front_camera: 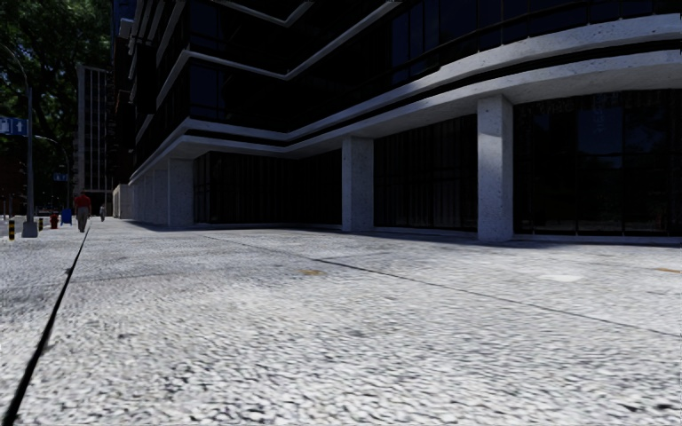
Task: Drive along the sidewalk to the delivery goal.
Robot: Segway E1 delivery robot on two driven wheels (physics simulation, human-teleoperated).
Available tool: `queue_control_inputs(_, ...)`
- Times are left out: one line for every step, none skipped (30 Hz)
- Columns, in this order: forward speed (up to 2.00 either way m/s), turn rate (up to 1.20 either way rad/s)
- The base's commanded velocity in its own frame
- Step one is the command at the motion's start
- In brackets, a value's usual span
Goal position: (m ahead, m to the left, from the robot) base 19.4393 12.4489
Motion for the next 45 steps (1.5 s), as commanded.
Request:
queue_control_inputs(1.84, 0.57)
queue_control_inputs(1.89, 0.57)
queue_control_inputs(1.89, 0.57)
queue_control_inputs(2.0, 0.57)
queue_control_inputs(2.0, 0.57)
queue_control_inputs(2.0, 0.57)
queue_control_inputs(2.0, 0.57)
queue_control_inputs(2.0, 0.57)
queue_control_inputs(2.0, 0.57)
queue_control_inputs(2.0, 0.57)
queue_control_inputs(2.0, 0.57)
queue_control_inputs(2.0, 0.57)
queue_control_inputs(2.0, 0.57)
queue_control_inputs(2.0, 0.57)
queue_control_inputs(2.0, 0.57)
queue_control_inputs(2.0, 0.57)
queue_control_inputs(2.0, 0.57)
queue_control_inputs(2.0, 0.57)
queue_control_inputs(2.0, 0.57)
queue_control_inputs(2.0, 0.57)
queue_control_inputs(2.0, 0.57)
queue_control_inputs(2.0, 0.57)
queue_control_inputs(2.0, 0.57)
queue_control_inputs(2.0, 0.55)
queue_control_inputs(2.0, 0.48)
queue_control_inputs(2.0, 0.48)
queue_control_inputs(2.0, 0.46)
queue_control_inputs(2.0, 0.46)
queue_control_inputs(2.0, 0.46)
queue_control_inputs(2.0, 0.46)
queue_control_inputs(2.0, 0.45)
queue_control_inputs(2.0, 0.45)
queue_control_inputs(2.0, 0.45)
queue_control_inputs(2.0, 0.45)
queue_control_inputs(2.0, 0.45)
queue_control_inputs(2.0, 0.45)
queue_control_inputs(2.0, 0.45)
queue_control_inputs(2.0, 0.45)
queue_control_inputs(2.0, 0.45)
queue_control_inputs(2.0, 0.45)
queue_control_inputs(2.0, 0.45)
queue_control_inputs(2.0, 0.45)
queue_control_inputs(2.0, 0.45)
queue_control_inputs(2.0, 0.44)
queue_control_inputs(2.0, 0.44)
